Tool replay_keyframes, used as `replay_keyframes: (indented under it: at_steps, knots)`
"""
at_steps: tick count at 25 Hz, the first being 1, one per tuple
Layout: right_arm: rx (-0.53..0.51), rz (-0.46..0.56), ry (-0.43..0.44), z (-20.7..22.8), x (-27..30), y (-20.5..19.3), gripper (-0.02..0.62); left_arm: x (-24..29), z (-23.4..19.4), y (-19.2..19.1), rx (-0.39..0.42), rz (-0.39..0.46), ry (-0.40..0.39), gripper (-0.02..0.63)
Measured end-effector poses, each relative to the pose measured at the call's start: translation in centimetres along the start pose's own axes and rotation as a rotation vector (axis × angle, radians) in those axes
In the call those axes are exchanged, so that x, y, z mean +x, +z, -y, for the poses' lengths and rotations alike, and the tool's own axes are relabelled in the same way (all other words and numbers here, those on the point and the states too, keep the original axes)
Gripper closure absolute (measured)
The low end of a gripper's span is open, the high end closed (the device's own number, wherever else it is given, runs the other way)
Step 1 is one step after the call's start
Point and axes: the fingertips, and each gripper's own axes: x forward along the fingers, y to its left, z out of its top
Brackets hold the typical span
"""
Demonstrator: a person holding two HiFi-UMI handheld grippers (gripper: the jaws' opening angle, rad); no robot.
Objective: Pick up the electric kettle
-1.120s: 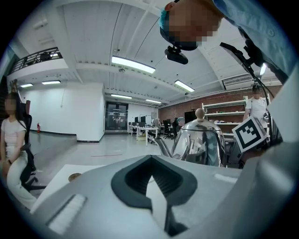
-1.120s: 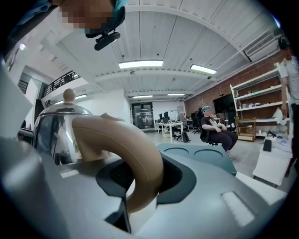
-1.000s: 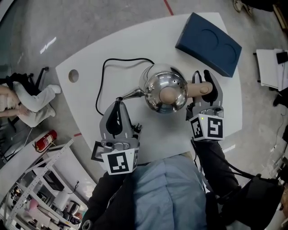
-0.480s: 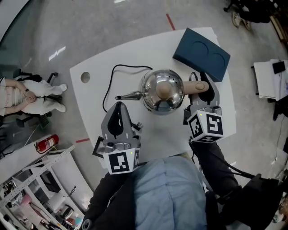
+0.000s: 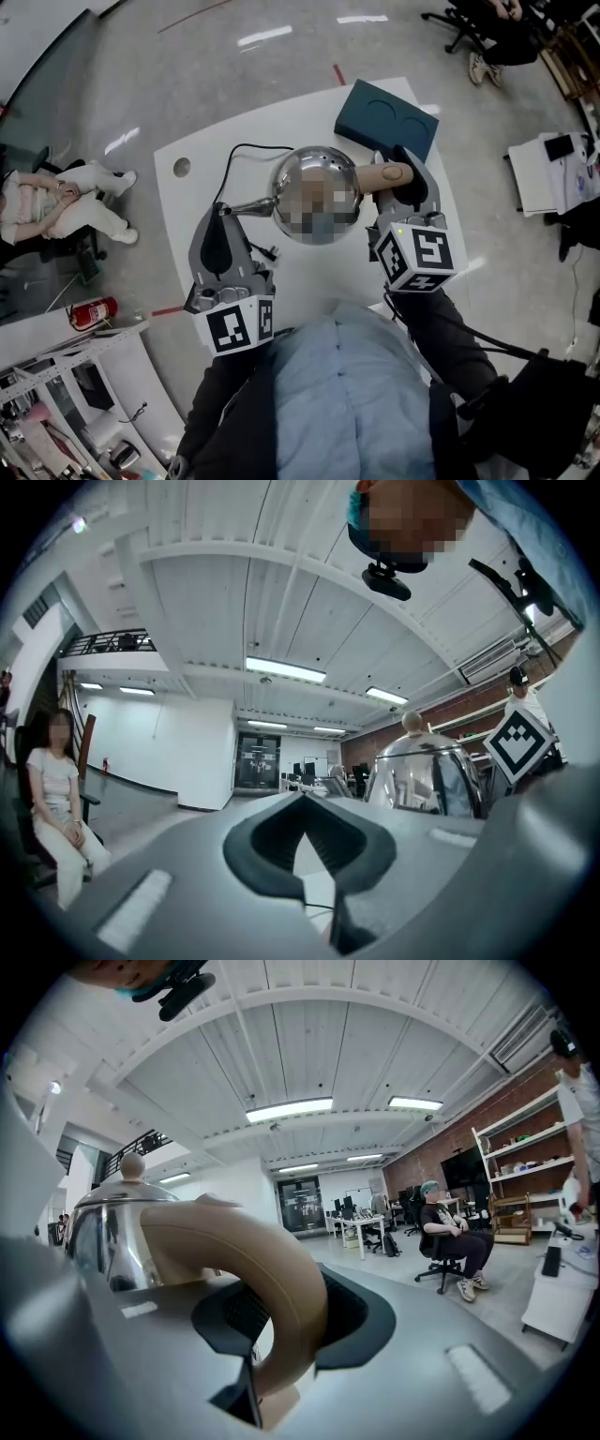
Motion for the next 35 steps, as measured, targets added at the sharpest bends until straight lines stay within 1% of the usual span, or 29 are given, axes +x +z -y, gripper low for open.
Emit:
replay_keyframes:
  at_steps: [5,10,18,35]
  knots:
    - [0.007,0.038,0.03,-0.2,-4.1,2.0,0.453,-2.9,1.4,3.0,0.012,0.039,0.015,0.604]
    - [0.015,0.063,0.047,0.5,-4.4,1.3,0.453,-3.2,2.3,2.4,0.033,0.037,0.021,0.604]
    - [-0.018,0.097,0.06,-1.0,-6.1,4.0,0.458,-4.7,1.9,5.1,0.04,0.051,0.024,0.606]
    - [-0.021,0.105,0.067,-0.9,-6.0,4.0,0.459,-4.7,1.9,5.0,0.044,0.046,0.034,0.604]
